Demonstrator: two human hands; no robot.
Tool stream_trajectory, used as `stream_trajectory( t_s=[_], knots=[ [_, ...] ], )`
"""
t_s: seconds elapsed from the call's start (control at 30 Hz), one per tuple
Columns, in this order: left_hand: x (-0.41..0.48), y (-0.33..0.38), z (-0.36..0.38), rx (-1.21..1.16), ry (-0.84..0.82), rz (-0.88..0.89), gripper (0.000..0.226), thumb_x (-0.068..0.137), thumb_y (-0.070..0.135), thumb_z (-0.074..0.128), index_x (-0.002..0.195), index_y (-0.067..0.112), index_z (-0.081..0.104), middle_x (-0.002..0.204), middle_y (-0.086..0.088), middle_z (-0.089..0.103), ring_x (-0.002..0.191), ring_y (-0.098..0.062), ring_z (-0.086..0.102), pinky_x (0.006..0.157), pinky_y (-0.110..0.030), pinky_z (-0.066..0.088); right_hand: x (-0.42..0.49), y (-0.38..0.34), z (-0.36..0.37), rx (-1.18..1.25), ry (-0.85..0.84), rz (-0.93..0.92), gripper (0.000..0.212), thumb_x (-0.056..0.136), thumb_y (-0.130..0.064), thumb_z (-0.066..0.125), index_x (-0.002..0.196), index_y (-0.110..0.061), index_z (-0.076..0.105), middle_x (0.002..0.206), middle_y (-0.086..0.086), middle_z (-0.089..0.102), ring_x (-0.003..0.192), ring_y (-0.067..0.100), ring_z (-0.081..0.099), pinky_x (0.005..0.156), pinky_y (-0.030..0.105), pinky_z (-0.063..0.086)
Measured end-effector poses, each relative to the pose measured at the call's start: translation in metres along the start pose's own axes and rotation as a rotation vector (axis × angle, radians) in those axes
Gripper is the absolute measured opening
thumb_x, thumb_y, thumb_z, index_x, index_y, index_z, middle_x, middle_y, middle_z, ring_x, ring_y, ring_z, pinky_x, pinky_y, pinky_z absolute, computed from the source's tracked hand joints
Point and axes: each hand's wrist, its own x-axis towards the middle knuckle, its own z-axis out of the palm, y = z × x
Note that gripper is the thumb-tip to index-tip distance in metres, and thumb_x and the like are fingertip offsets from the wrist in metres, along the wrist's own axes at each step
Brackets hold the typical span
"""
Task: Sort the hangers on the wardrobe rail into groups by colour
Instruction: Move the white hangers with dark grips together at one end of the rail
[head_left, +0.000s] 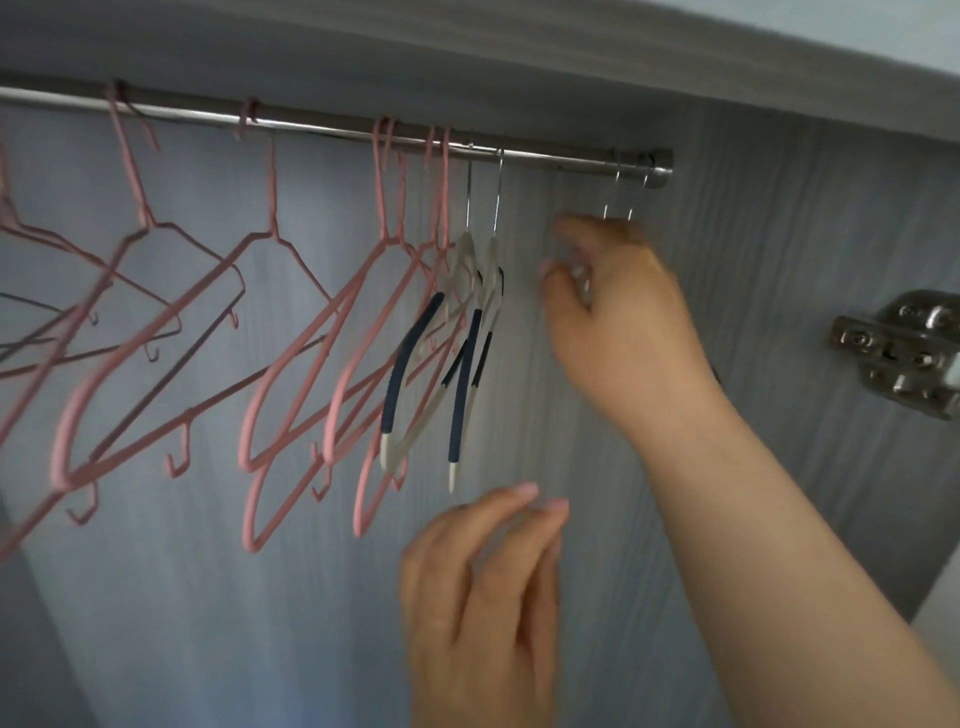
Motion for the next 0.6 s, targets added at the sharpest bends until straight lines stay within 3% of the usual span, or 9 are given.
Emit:
stream_trajectory(
  t_s=[0.03, 0.1, 0.2, 0.27, 0.33, 0.43, 0.5, 0.6],
  knots=[
    [0.006, 0.000, -0.005, 0.042, 0.032, -0.049, 0.042, 0.079, 0.020, 0.060, 0.120, 0.023, 0.048, 0.120, 0.006, 0.049, 0.119, 0.004, 0.039, 0.100, -0.011, 0.028, 0.002, -0.009, 0.005, 0.103, -0.127, 0.071, 0.017, 0.092, -0.024, 0.045, 0.104, -0.015, 0.052, 0.100, 0.005, 0.052, 0.074, 0.009, 0.052, 0.056, 0.016, 0.039],
    [0.018, -0.003, -0.011, 0.100, 0.003, -0.148, 0.054, 0.082, 0.022, 0.054, 0.132, 0.018, 0.034, 0.134, 0.003, 0.039, 0.129, -0.001, 0.031, 0.108, -0.012, 0.020, 0.004, -0.018, 0.021, 0.251, -0.380, 0.258, 0.020, 0.092, -0.032, 0.045, 0.102, -0.015, 0.045, 0.089, -0.004, 0.051, 0.066, 0.000, 0.046, 0.043, 0.007, 0.036],
    [0.026, -0.008, -0.013, 0.116, -0.103, -0.251, 0.059, 0.086, 0.026, 0.043, 0.139, 0.018, 0.018, 0.144, 0.001, 0.029, 0.133, -0.005, 0.024, 0.111, -0.012, 0.013, -0.001, -0.017, 0.045, 0.336, -0.499, 0.408, 0.047, 0.092, -0.029, 0.044, 0.129, -0.004, 0.034, 0.103, 0.004, 0.057, 0.075, 0.011, 0.053, 0.048, 0.016, 0.038],
    [0.027, -0.009, -0.014, 0.113, -0.138, -0.278, 0.057, 0.088, 0.025, 0.039, 0.140, 0.021, 0.015, 0.143, 0.003, 0.028, 0.132, -0.002, 0.021, 0.111, -0.016, 0.015, -0.006, -0.011, 0.057, 0.415, -0.481, 0.472, 0.044, 0.091, -0.022, 0.041, 0.132, -0.007, 0.032, 0.091, 0.001, 0.054, 0.069, 0.008, 0.050, 0.049, 0.019, 0.036],
    [0.027, -0.010, -0.012, 0.116, -0.171, -0.233, 0.051, 0.089, 0.018, 0.043, 0.137, 0.018, 0.027, 0.137, 0.003, 0.035, 0.127, 0.002, 0.025, 0.109, -0.012, 0.016, -0.008, -0.006, 0.063, 0.481, -0.407, 0.509, 0.035, 0.090, -0.013, 0.037, 0.124, -0.005, 0.038, 0.079, -0.003, 0.051, 0.066, 0.008, 0.049, 0.048, 0.019, 0.037],
    [0.030, -0.008, -0.008, 0.074, -0.222, -0.194, 0.046, 0.089, 0.018, 0.041, 0.134, 0.016, 0.035, 0.128, 0.008, 0.043, 0.120, 0.007, 0.030, 0.105, -0.006, 0.019, -0.007, 0.001, 0.063, 0.539, -0.233, 0.532, 0.020, 0.086, -0.005, 0.030, 0.087, -0.013, 0.048, 0.064, -0.003, 0.044, 0.054, 0.010, 0.043, 0.043, 0.023, 0.033],
    [0.031, -0.004, -0.002, 0.039, -0.261, -0.225, 0.045, 0.089, 0.024, 0.042, 0.133, 0.018, 0.039, 0.126, 0.007, 0.050, 0.118, 0.005, 0.036, 0.099, 0.001, 0.018, -0.004, 0.008, 0.056, 0.611, -0.161, 0.576, 0.026, 0.082, -0.002, 0.029, 0.066, -0.018, 0.041, 0.056, -0.004, 0.038, 0.042, 0.006, 0.039, 0.042, 0.021, 0.028],
    [0.032, 0.000, 0.010, -0.022, -0.326, -0.282, 0.044, 0.087, 0.021, 0.048, 0.131, 0.018, 0.045, 0.115, -0.002, 0.065, 0.108, -0.005, 0.046, 0.090, 0.000, 0.026, -0.004, 0.018, 0.044, 0.716, -0.131, 0.636, 0.033, 0.081, 0.001, 0.026, 0.064, -0.023, 0.041, 0.053, -0.002, 0.035, 0.028, 0.002, 0.031, 0.033, 0.016, 0.025]
  ],
)
